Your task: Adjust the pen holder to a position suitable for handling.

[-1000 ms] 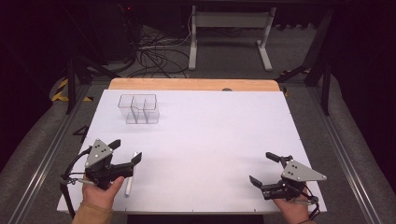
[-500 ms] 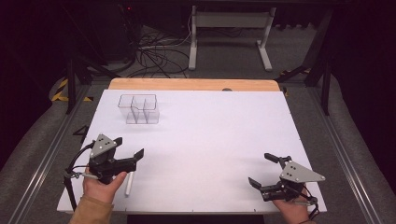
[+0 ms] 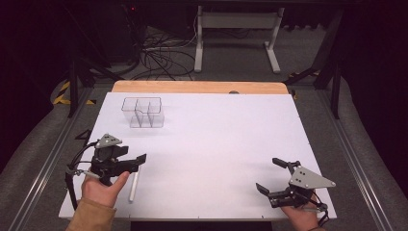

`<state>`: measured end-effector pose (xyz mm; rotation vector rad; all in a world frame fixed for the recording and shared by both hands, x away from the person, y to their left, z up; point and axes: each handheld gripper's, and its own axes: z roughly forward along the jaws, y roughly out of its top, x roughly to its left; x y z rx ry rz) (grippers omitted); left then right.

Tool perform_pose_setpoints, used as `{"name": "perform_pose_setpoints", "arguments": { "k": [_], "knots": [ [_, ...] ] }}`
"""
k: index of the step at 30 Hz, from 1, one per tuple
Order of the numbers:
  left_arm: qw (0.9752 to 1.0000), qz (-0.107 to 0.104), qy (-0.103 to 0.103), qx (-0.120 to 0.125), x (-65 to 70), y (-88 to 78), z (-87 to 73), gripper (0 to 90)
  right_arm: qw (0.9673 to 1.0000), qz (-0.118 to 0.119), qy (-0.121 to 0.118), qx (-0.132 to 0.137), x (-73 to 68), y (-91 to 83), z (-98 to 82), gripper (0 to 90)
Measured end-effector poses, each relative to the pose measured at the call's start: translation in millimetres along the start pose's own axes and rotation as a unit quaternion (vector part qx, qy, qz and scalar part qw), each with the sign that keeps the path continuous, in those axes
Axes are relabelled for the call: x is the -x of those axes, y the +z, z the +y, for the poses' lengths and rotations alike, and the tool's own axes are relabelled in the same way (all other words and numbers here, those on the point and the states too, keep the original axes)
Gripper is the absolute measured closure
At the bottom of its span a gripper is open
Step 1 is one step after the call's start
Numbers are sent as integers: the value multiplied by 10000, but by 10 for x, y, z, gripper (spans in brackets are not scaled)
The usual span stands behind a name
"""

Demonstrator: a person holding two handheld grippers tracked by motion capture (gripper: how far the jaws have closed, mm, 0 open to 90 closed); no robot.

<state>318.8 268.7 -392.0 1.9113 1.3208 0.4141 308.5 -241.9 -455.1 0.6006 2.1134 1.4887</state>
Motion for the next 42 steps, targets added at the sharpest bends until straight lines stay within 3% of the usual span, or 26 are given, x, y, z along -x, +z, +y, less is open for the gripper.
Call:
{"name": "perform_pose_setpoints", "arguments": {
  "k": [2,5,11,16,18,23,29,32,42],
  "knots": [
    [9995,-233,-216,-78,-41,25,-4,292,10000,4,-7,1,-1,-5,3,34],
    [9991,-280,-307,-101,-69,32,-6,299,10000,-4,-2,15,2,-12,3,34],
    [9990,-199,-336,-215,-74,50,9,307,10000,4,5,14,1,-12,2,34],
    [9973,16,-293,-672,-45,91,50,330,10000,-22,-34,48,-5,-5,5,34],
    [9961,11,-328,-814,-47,114,60,341,10000,-20,-37,51,-7,-2,5,33],
    [9943,142,-328,-1004,-71,178,73,379,10000,-21,-33,60,-15,-10,10,36],
    [9873,206,-510,-1493,-163,299,80,426,10000,-5,-40,66,-10,-15,10,37],
    [9854,220,-579,-1585,-185,326,79,432,10000,-3,-43,65,-10,-17,9,38],
    [9737,70,-944,-2073,-297,451,88,452,9999,25,-63,75,-13,-19,10,37]
  ]
}}
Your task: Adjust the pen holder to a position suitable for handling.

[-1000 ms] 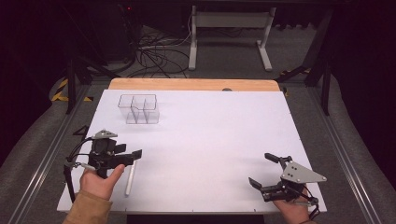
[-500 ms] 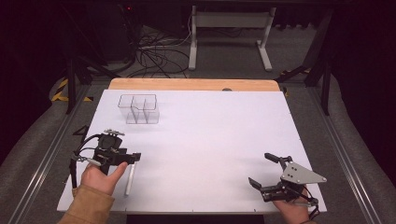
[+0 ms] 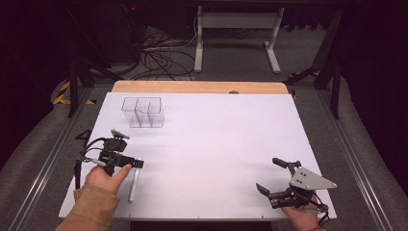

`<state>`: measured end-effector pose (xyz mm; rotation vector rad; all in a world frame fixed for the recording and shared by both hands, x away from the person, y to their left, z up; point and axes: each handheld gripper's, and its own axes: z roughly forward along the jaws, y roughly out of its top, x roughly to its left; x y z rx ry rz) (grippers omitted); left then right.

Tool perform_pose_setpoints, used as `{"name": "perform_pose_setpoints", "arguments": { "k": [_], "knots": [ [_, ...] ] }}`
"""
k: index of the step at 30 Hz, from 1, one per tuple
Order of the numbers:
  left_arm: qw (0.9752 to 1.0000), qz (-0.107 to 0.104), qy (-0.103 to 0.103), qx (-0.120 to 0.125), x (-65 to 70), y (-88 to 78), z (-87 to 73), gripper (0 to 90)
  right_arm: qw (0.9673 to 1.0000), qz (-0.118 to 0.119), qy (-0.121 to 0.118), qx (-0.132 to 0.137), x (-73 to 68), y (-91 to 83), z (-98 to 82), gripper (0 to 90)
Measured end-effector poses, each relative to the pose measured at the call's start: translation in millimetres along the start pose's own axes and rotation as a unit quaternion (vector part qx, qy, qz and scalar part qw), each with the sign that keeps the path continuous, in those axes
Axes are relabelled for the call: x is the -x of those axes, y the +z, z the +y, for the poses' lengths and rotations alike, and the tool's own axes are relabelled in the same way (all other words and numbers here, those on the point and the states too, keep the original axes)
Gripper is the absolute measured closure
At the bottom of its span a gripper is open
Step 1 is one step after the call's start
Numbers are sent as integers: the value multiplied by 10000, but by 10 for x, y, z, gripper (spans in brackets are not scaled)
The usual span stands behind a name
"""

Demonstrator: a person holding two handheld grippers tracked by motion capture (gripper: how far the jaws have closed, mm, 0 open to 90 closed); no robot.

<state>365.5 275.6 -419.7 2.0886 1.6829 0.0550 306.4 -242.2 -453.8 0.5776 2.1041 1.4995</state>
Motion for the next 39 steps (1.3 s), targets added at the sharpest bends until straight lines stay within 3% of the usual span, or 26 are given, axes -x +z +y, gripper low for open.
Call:
{"name": "perform_pose_setpoints", "arguments": {
  "k": [4,8,14,20,24,29,33,39],
  "knots": [
    [9996,-17,-119,-267,-34,48,36,461,10000,4,-26,15,-4,-8,4,37],
    [9992,-48,-180,-353,-51,70,54,466,10000,12,-28,12,-4,-9,3,37],
    [9987,-134,-333,-366,-81,99,77,469,10000,33,-35,6,-9,-4,2,37],
    [9986,-121,-353,-383,-94,122,70,482,10000,37,-57,2,-12,-3,3,37],
    [9985,91,-365,-396,-110,164,72,510,10000,40,-78,-13,-13,-1,4,37],
    [9982,212,-386,-408,-108,202,84,602,10000,-4,-52,-13,-4,-1,-2,38],
    [9979,252,-395,-451,-90,224,92,657,10000,-7,-46,-36,-4,2,-5,37],
    [9976,269,-417,-489,-76,264,100,660,10000,-8,-62,-34,-5,2,-4,38]
  ]
}}
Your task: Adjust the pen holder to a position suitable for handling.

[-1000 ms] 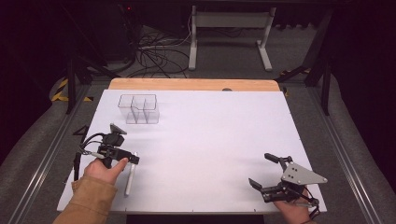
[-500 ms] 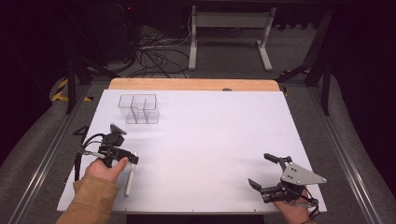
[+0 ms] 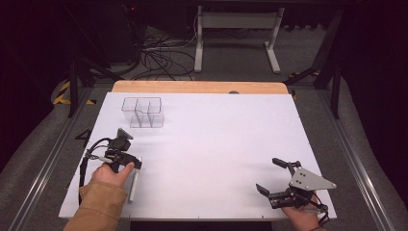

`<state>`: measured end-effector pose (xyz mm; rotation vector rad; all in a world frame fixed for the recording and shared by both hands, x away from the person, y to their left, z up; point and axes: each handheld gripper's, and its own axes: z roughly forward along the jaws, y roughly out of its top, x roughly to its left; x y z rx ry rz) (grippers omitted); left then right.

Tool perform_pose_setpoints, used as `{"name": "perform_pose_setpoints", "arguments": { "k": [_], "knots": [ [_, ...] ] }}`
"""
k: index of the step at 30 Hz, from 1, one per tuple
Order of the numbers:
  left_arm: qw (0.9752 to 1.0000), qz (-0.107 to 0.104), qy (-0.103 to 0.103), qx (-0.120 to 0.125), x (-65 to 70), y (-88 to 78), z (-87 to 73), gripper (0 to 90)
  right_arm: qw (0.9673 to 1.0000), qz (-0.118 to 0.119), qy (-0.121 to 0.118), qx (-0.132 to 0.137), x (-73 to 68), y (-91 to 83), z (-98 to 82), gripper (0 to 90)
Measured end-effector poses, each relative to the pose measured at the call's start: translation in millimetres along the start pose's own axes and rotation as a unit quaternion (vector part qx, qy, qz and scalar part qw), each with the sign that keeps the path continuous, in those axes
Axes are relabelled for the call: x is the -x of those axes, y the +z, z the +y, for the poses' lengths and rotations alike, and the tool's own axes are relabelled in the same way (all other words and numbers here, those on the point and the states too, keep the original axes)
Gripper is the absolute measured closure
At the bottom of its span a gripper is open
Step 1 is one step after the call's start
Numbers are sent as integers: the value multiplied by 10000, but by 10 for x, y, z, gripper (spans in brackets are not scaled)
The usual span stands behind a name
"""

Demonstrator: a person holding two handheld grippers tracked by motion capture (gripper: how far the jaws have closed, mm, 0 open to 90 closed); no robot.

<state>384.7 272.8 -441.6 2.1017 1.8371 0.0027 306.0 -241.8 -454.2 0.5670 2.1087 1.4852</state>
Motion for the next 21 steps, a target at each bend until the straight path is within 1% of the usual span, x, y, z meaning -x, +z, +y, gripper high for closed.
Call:
{"name": "perform_pose_setpoints", "arguments": {
  "k": [6,16,19,21],
  "knots": [
    [9999,109,-9,-65,24,50,-1,673,10000,0,3,-17,0,-1,-1,37],
    [9997,97,-219,-106,32,70,-4,742,10000,0,-16,-20,1,9,-6,38],
    [9995,188,-232,-88,45,74,-4,773,10000,-4,-36,-27,-1,9,-5,38],
    [9994,195,-270,-57,40,74,-7,774,10000,4,-28,-32,-1,9,-6,38]
  ]
}}
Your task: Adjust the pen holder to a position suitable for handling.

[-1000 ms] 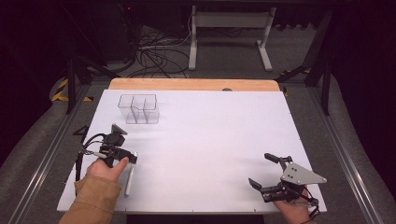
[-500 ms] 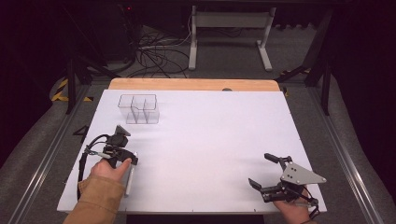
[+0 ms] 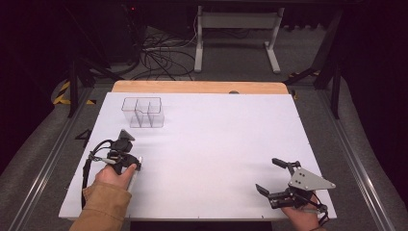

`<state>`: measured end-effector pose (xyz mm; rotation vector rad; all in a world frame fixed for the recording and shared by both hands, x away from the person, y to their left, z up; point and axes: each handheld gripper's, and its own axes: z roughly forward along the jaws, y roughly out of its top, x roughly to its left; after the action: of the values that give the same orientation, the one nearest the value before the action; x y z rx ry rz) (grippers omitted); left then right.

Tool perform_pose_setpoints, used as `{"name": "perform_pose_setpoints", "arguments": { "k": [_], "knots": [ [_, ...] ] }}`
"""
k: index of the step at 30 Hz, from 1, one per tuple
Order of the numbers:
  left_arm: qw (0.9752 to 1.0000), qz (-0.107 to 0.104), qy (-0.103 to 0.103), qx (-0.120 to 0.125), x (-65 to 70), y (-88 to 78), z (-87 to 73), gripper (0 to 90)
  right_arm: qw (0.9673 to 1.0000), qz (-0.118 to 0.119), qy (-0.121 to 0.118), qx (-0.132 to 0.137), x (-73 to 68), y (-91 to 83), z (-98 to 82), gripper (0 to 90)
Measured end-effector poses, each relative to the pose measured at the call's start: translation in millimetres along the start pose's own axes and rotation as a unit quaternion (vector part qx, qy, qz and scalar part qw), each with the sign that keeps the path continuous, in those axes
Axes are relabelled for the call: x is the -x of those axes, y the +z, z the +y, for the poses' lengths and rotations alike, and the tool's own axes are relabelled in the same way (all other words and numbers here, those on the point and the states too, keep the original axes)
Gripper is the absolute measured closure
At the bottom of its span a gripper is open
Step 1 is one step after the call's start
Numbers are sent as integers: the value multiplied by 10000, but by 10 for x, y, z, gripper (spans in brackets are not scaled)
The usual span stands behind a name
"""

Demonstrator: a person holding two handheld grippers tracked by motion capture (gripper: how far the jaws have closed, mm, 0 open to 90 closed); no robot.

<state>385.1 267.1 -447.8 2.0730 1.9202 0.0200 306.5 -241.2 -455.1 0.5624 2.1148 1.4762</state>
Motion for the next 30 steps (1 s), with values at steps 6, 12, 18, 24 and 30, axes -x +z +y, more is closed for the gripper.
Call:
{"name": "perform_pose_setpoints", "arguments": {
  "k": [6,12,18,24,30],
  "knots": [
    [9999,-33,-61,78,-1,-7,-11,777,10000,16,-6,-2,1,5,-3,38],
    [9995,-60,-13,322,7,-110,-32,778,10000,18,-8,1,3,10,-6,38],
    [9971,-49,138,744,45,-253,-54,779,10000,26,-9,4,-2,9,-4,38],
    [9910,-125,332,1289,97,-431,-73,780,10000,38,-4,13,-1,10,-5,37],
    [9852,-174,445,1645,118,-535,-79,780,10000,40,-9,0,2,11,-6,38]
  ]
}}
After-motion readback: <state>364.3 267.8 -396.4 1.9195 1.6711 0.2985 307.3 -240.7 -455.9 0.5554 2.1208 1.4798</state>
